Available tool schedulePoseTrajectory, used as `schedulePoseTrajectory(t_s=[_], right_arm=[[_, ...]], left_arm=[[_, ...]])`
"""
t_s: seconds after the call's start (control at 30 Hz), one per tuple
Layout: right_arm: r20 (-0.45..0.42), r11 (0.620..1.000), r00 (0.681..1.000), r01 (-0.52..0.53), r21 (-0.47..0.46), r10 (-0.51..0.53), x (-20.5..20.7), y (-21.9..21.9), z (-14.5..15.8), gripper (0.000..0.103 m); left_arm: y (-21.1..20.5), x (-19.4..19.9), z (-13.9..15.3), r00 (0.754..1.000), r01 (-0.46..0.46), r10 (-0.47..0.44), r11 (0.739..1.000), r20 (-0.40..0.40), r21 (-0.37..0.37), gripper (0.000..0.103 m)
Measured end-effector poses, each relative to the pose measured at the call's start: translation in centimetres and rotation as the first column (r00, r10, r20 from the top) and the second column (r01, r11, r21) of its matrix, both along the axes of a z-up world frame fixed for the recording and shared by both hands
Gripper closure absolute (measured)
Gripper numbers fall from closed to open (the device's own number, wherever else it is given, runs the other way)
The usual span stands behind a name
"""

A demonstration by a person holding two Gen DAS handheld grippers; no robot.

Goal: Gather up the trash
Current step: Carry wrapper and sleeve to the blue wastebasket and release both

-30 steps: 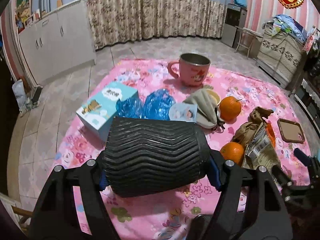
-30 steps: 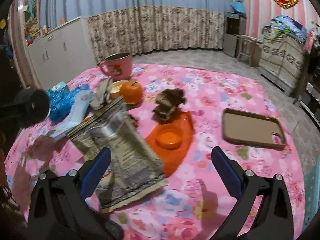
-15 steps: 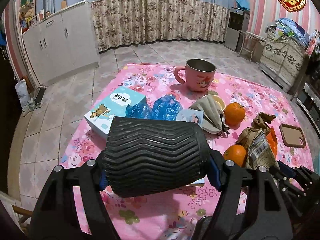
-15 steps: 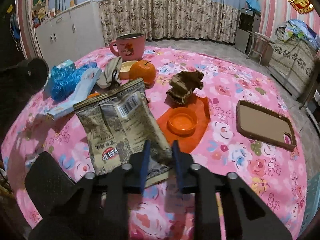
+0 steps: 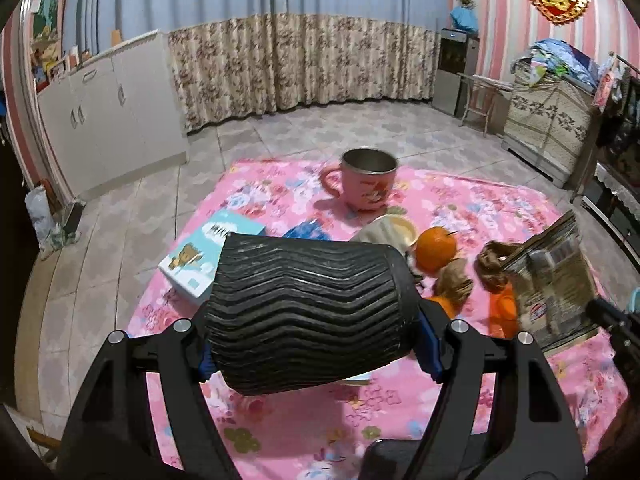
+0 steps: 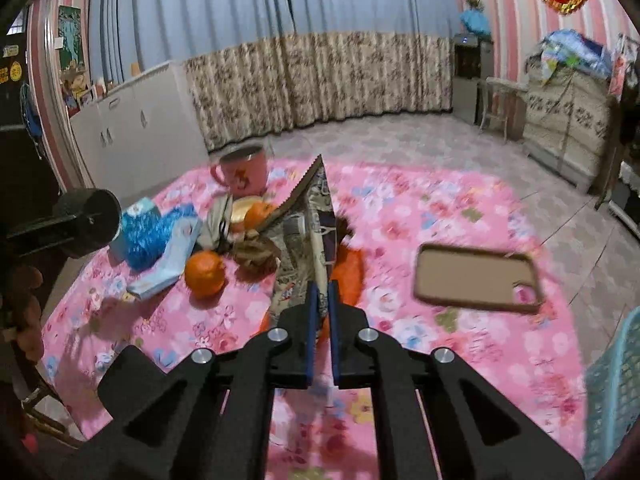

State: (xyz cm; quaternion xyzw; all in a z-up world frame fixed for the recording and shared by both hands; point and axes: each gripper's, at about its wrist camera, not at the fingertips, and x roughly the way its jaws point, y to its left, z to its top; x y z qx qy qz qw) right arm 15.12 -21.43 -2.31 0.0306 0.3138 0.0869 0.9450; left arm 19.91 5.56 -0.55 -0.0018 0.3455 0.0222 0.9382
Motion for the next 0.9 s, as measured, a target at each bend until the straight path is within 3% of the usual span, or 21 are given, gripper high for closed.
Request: schedulePoseTrajectory(t_s=[0.37,0.6,0.77,0.9], right_arm=[[0.017,0.985,0.987,0.155,0.080,-0.157,-3.9,-8.3,2.6,0.097],[0.040,0.948,0.949,0.311,0.063,-0.314,-7.9,-15.2,3.9,0.097],[0.049,0.910,0.909,0.413,0.019,-0.414,-10.7,-19.4,3.9,0.097],[0.039,0.874,0.873,0.484,0.044,-0.485,-13.3,-22.7,3.1,0.097]], left_arm=[[-8.1,-1.8,2.5,0.990,0.129,-0.128,0.992,0.062,-0.013,0.031],[-15.3,-3.2,3.0,0.968,0.234,-0.230,0.972,0.096,-0.030,0.031],[-21.3,-4.1,2.7,0.941,0.327,-0.323,0.944,0.099,-0.034,0.031],[-25.3,-4.8,2.1,0.916,0.395,-0.389,0.917,0.094,-0.050,0.031]])
